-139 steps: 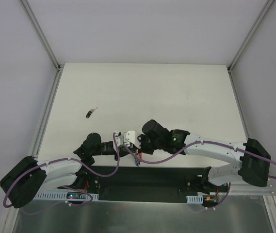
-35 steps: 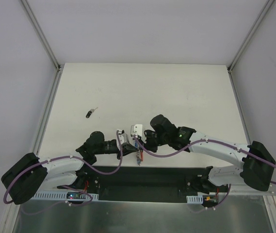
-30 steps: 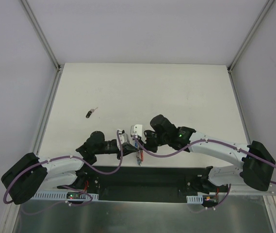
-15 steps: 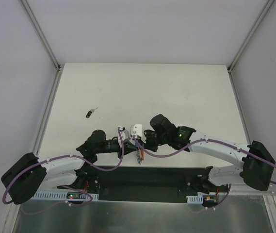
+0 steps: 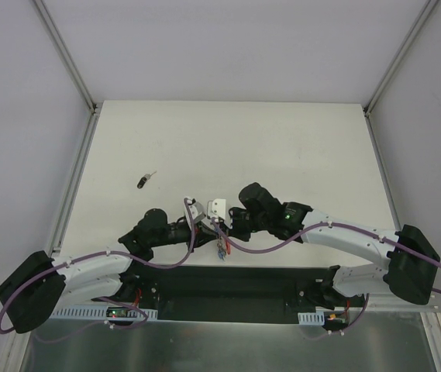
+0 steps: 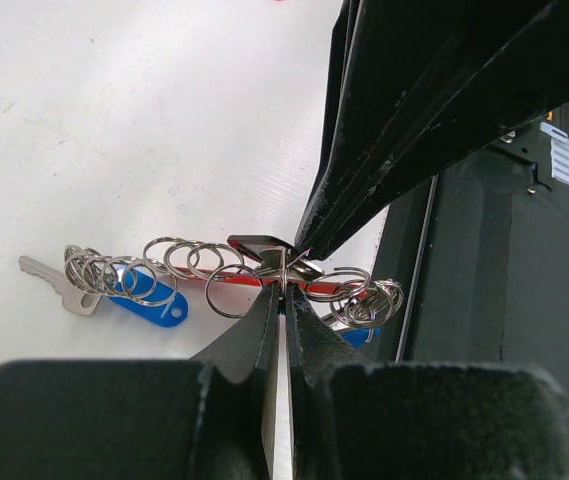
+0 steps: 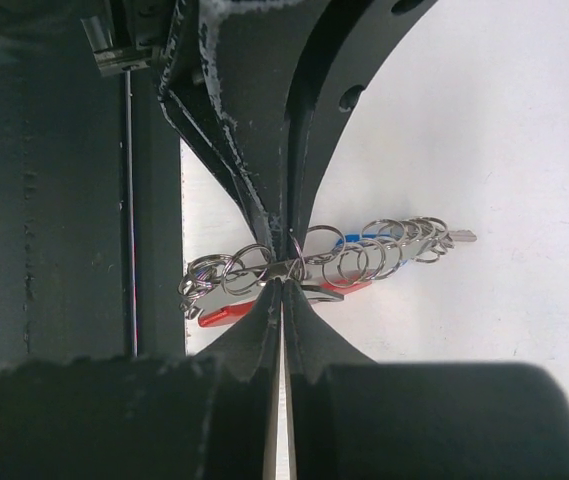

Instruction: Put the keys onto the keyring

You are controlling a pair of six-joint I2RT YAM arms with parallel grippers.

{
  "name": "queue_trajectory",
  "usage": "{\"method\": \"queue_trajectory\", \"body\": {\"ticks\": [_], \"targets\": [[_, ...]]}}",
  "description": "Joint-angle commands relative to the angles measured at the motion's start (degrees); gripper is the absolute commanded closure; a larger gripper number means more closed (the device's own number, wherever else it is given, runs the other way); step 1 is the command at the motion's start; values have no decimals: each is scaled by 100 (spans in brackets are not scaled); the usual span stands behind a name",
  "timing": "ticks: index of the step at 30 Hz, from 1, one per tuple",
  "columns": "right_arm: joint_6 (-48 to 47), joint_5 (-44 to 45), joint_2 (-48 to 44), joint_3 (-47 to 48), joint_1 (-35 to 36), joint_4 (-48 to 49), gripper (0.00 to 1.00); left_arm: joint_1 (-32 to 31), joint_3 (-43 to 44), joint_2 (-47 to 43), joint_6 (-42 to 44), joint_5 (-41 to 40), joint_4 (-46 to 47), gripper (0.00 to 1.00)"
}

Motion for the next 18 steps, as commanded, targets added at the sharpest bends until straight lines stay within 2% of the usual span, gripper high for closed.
{"method": "queue_trajectory", "body": {"ticks": [1, 9, 18], "targets": [[-90, -162, -72, 262, 116, -15, 98, 8, 219, -215, -235, -347, 196, 100], [-177, -13, 68, 314, 178, -173, 98, 8, 185, -400, -516, -601, 257, 100], [-143, 226, 166, 209, 64, -147, 99, 8, -219, -769, -587, -645, 1004, 100]]}}
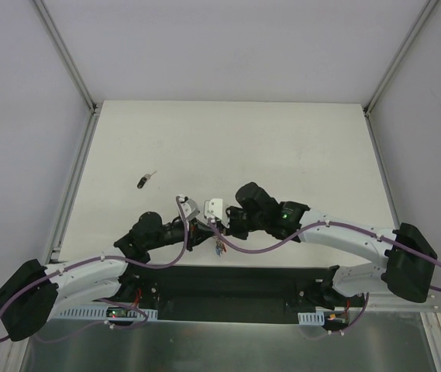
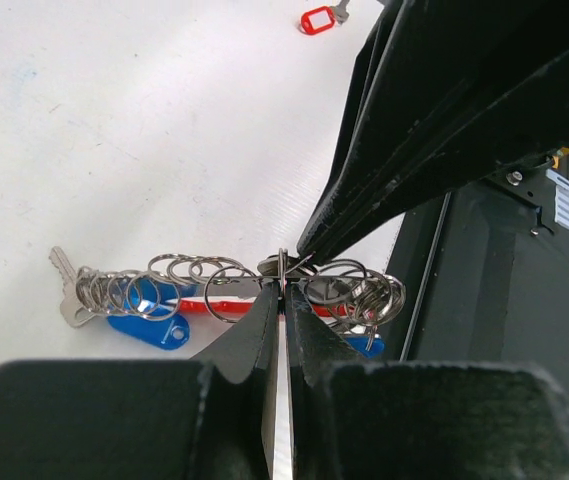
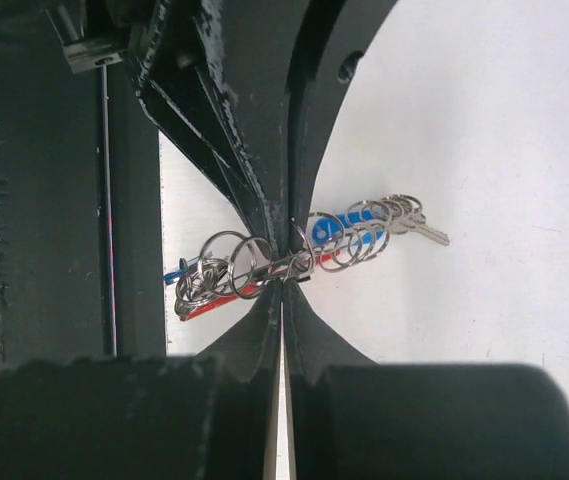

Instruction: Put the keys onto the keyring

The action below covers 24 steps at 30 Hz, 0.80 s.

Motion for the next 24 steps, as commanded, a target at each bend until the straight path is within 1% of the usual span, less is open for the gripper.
{"method": "queue_trajectory", "body": {"ticks": [1, 7, 11, 12, 13, 15, 16, 17, 19, 20, 23, 24], "targets": [[45, -151, 36, 23, -78, -79, 99, 14, -219, -347, -128, -289, 1166, 100], [107, -441, 10, 14, -158, -17, 99, 6, -536, -541, -180, -535, 1693, 100], [125, -556, 10, 85, -149, -17, 99, 5, -677, -349, -285, -685, 2220, 100], [99, -495, -7, 85, -149, -26, 99, 5, -695, -313, -295, -703, 2300, 98], [90, -468, -34, 111, -158, -44, 99, 14, -713, -278, -312, -711, 2370, 92], [37, -380, -122, 146, -149, -96, 99, 5, -721, -198, -339, -738, 2371, 83], [-7, -354, -139, 172, -149, -131, 99, 14, -730, -198, -330, -747, 2362, 77], [-33, -327, -166, 242, -149, -193, 99, 6, -748, -224, -321, -764, 2293, 65], [-147, -222, -227, 322, -149, -272, 99, 5, -739, -321, -269, -817, 2135, 56], [-182, -195, -245, 400, -149, -359, 99, 14, -730, -469, -207, -843, 1881, 49], [-349, -55, -271, 480, -149, -518, 99, 5, -564, -873, 64, -913, 1249, 43], [-393, -2, -271, 541, -140, -562, 99, 23, -424, -971, 153, -931, 794, 41]]}}
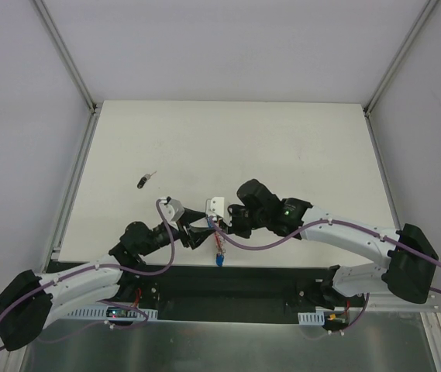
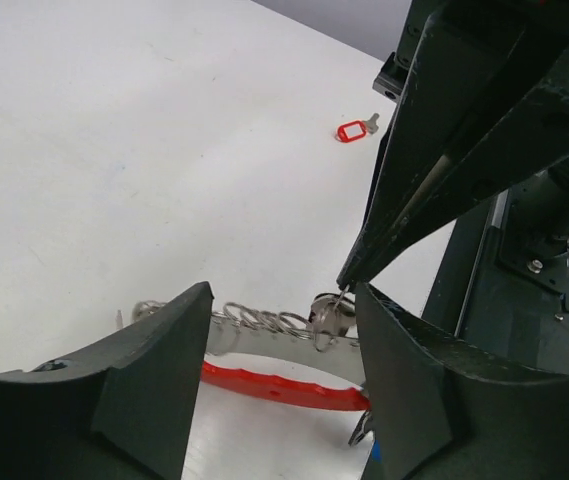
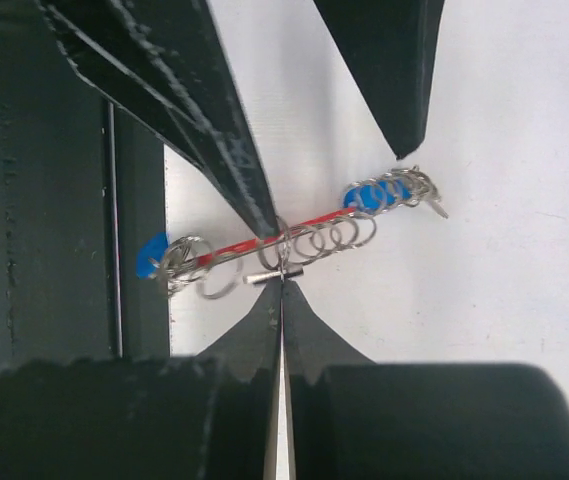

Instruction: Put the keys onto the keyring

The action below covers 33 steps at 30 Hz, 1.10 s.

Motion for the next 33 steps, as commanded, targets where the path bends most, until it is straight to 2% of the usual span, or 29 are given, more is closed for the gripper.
{"method": "queue_trajectory", "body": {"ticks": [1, 4, 6, 12, 14, 15, 19, 23, 26, 27, 33], "targets": [[-337, 188, -271, 432, 2, -234, 99, 19, 318, -528, 424, -151, -952, 41], [-407, 215, -263, 468, 2, -314, 99, 132, 494, -686, 645, 15, -1472, 39], [-416, 197, -263, 494, 2, -331, 99, 238, 590, -643, 671, 410, -1595, 40], [-451, 180, -210, 494, 19, -349, 99, 484, 951, 165, 548, 1455, -1570, 46], [-460, 171, -210, 477, 28, -358, 99, 563, 1039, 454, 758, 1825, -1543, 50], [-451, 162, -219, 485, 37, -358, 99, 581, 1187, 534, 872, 2262, -1621, 51], [-460, 118, -245, 450, 63, -367, 99, 669, 1584, 1035, 1688, 3091, -2166, 53], [-460, 109, -263, 433, 72, -366, 99, 704, 1760, 1282, 2033, 3496, -2343, 57], [-460, 92, -280, 415, 72, -375, 99, 731, 1874, 1458, 2200, 3672, -2439, 67], [-460, 83, -280, 406, 63, -367, 99, 739, 1918, 1493, 2218, 3725, -2492, 74], [-443, 48, -263, 415, 63, -367, 99, 748, 1953, 1581, 2227, 3787, -2457, 79]]}}
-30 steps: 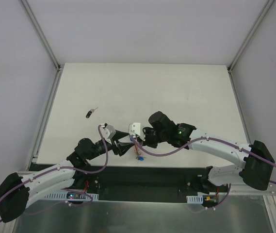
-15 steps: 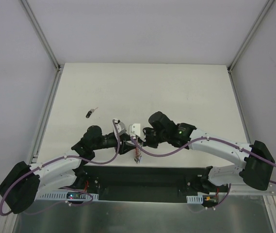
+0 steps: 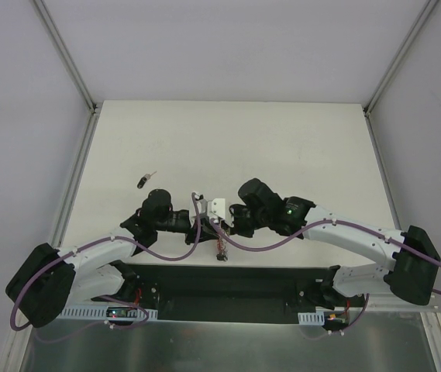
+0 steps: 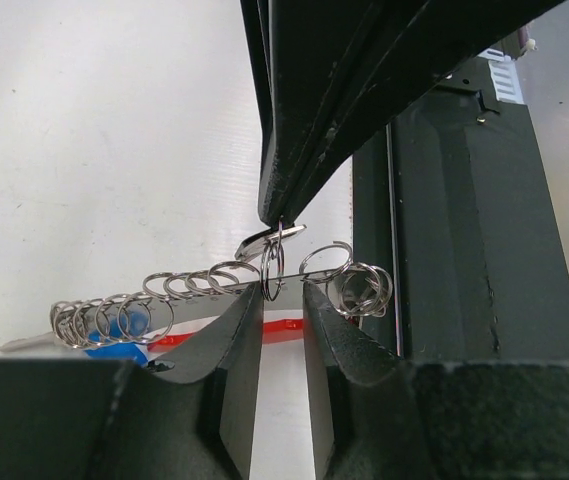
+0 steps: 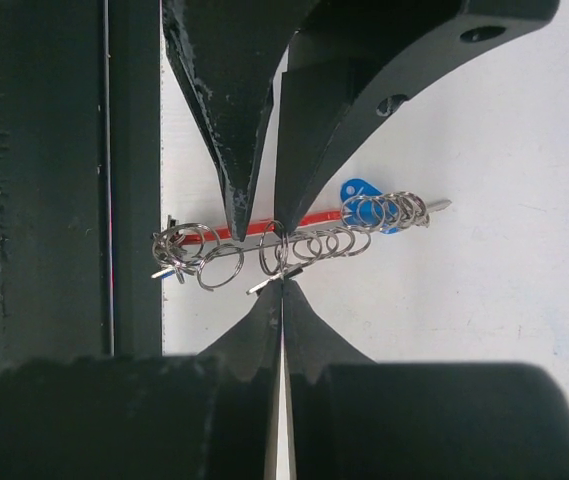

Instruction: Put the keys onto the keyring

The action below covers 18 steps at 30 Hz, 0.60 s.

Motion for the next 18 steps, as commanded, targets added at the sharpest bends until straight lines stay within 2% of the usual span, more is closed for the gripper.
{"method": "queue_trajectory", "body": {"ticks": [1, 4, 8, 18], "targets": [[-71, -103, -140, 199, 30, 112, 99, -17, 216, -8, 225, 368, 122, 81], [-62, -112, -131, 199, 30, 112, 99, -17, 172, -52, 102, 263, 315, 84], [-27, -112, -184, 164, 30, 121, 99, -17, 32, -78, -100, 43, 622, 100], [70, 73, -342, -30, 31, 95, 99, 1, -399, -473, -1127, -1011, 1308, 100]]}}
